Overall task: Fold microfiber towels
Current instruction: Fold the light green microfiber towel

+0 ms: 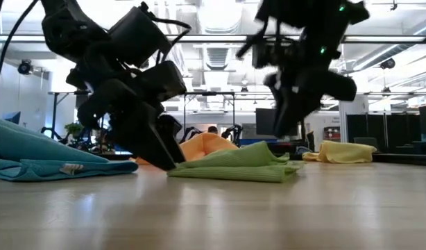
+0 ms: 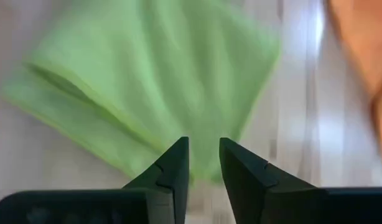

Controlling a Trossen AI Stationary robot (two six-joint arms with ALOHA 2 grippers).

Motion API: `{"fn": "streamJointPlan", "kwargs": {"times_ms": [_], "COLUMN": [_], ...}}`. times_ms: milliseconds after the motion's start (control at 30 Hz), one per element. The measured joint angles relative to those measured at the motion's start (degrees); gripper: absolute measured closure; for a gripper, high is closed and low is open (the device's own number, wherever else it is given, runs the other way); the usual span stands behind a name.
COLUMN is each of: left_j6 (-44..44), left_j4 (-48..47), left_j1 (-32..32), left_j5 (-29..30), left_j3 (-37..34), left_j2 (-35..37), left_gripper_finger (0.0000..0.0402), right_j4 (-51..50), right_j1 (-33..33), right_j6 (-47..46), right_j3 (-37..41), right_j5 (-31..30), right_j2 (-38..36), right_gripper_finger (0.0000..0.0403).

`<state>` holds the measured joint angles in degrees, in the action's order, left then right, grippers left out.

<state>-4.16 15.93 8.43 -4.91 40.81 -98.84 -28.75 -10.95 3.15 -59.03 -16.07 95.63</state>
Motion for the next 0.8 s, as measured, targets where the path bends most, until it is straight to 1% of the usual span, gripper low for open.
{"fn": "streamJointPlan", "kwargs": {"times_ms": [100,167,267,367,467,633,700,800], "left_j6": [1.03,1.67,1.68,0.41,-2.73,-6.09,-6.35,-7.56], "left_j4": [-0.22,0.77,0.13,0.98,1.40,0.66,0.88,0.71], "left_j1": [1.93,4.23,7.77,10.85,12.91,14.58,14.58,14.43], "left_j5": [3.86,7.45,12.37,15.92,16.64,16.70,17.03,18.93], "left_j3": [1.23,2.35,3.82,6.20,9.29,15.73,17.38,17.77], "left_j2": [2.97,4.02,3.77,1.83,-2.56,-10.65,-12.48,-12.65], "left_gripper_finger": [0.0155,0.0155,0.0156,0.0155,0.0156,0.0155,0.0156,0.0156], "right_j4": [5.50,8.66,13.35,17.50,17.45,17.11,15.95,12.91], "right_j1": [-2.87,-4.27,-5.72,-6.20,-5.74,-5.43,-5.33,-4.97], "right_j6": [6.62,11.29,18.91,25.43,26.85,27.45,27.43,29.19], "right_j3": [3.37,6.06,9.81,10.86,9.47,5.64,4.54,2.86], "right_j5": [0.70,1.08,1.08,0.87,0.94,1.12,1.32,1.32], "right_j2": [-2.73,-4.04,-4.08,-2.08,1.20,5.66,6.29,6.63], "right_gripper_finger": [0.0306,0.0295,0.0274,0.0254,0.0250,0.0264,0.0270,0.0276]}}
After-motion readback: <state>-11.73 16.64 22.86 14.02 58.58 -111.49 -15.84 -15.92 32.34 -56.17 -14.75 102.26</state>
